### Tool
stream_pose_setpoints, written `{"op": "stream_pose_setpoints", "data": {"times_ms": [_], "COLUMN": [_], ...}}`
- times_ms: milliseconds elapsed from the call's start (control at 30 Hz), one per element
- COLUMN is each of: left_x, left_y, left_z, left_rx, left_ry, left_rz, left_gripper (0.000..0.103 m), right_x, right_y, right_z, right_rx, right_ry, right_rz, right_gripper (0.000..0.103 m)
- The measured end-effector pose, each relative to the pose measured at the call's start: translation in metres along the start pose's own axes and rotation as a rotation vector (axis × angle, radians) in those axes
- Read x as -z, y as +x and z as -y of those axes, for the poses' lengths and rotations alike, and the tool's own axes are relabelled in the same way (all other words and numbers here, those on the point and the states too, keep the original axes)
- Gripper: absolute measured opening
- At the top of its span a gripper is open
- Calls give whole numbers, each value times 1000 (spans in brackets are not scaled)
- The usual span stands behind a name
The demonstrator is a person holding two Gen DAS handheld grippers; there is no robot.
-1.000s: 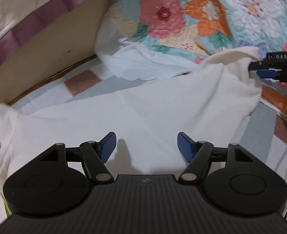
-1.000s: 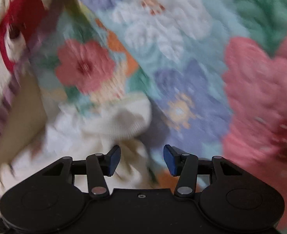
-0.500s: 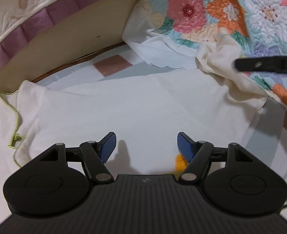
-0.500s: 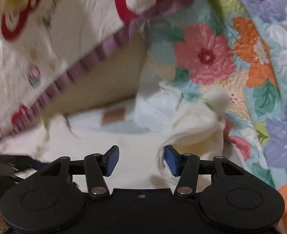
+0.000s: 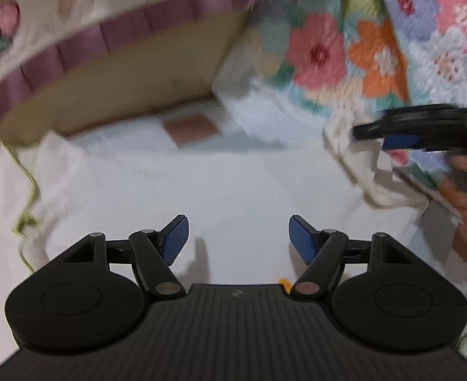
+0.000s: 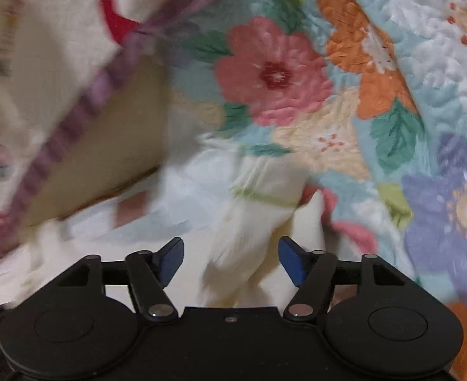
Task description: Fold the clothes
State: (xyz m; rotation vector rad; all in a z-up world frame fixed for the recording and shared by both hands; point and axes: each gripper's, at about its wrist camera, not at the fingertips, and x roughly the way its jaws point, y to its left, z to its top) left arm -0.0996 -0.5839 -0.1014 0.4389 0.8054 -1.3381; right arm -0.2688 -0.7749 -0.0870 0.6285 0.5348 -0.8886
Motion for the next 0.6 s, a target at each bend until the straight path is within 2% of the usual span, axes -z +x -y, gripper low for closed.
{"op": "stream_pose_setpoints", "data": {"times_ms": [33,67,100,167,267,367,467,600], "left_x": [1,2,3,4,7,9,13,14], "left_y": [1,1,2,3,5,7,11,15], "left_z": [3,6,9,15,25,34,46,59], "left_rx": [9,18,27,46,73,101,106,85], "left_ry": [-1,-2,-3,-5,-7,-10,17,47], "left_rz": [0,1,1,2,3,4,0,-7], "left_gripper": [71,71,71,71,71,71,75,81], "right_x": [-8,-16,-24,-45,-71,-94,-97,-88], "right_y": [8,14,11,-23,-77,-99,-105,-97], "right_z": [-1,-3,-5,-12,-9,24,48,53], "right_rx": [29,52,94,196,396,518,602,644], "right_ry": [-40,-86,-148,-303,-574,-619,-670,-743], "right_rz": [-9,-17,0,123,243,204,150,106], "right_gripper": [49,8,4,4,4,4,3,3]}}
